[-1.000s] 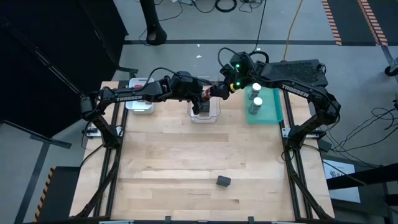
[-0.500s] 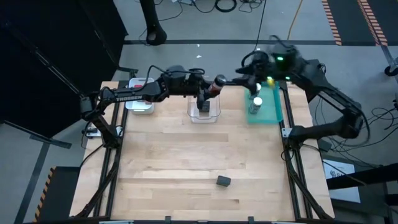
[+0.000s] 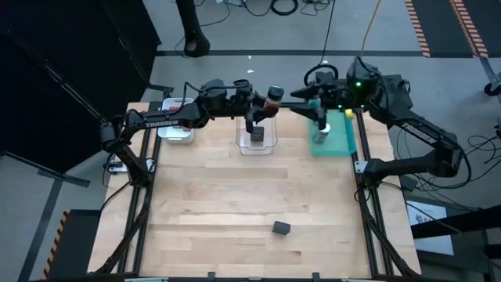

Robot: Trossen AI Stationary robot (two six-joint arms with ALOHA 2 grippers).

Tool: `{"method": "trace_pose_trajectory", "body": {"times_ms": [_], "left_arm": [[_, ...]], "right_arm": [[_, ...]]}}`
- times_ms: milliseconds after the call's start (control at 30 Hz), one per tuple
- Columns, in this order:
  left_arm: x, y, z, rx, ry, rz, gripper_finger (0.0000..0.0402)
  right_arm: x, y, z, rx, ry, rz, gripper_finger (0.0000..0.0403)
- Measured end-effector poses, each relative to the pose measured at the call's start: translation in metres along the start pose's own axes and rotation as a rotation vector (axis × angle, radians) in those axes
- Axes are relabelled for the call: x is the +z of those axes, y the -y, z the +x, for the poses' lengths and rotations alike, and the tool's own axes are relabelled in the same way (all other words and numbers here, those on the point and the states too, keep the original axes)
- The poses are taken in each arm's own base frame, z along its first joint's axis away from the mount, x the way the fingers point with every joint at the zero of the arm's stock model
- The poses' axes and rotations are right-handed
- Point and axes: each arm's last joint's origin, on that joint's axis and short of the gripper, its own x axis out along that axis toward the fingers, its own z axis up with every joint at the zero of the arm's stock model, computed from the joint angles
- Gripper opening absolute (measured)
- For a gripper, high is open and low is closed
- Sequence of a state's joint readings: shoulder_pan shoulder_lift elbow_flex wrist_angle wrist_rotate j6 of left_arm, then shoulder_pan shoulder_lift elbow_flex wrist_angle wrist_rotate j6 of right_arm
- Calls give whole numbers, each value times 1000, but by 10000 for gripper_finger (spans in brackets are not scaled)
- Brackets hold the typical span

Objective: Sort spices by type
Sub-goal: Put the right black seasoning bottle into the transparent bin

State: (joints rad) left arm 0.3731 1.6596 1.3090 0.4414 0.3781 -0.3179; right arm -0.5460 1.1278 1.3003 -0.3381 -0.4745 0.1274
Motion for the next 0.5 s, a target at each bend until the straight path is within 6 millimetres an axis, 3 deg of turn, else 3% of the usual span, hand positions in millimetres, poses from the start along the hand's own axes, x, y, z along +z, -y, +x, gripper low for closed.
{"method": "trace_pose_trajectory", "body": {"times_ms": [500], "left_arm": [[6,3,1,39,81,13,184]], "right_arm": [[-2,17,43,70,59,6,258]]}}
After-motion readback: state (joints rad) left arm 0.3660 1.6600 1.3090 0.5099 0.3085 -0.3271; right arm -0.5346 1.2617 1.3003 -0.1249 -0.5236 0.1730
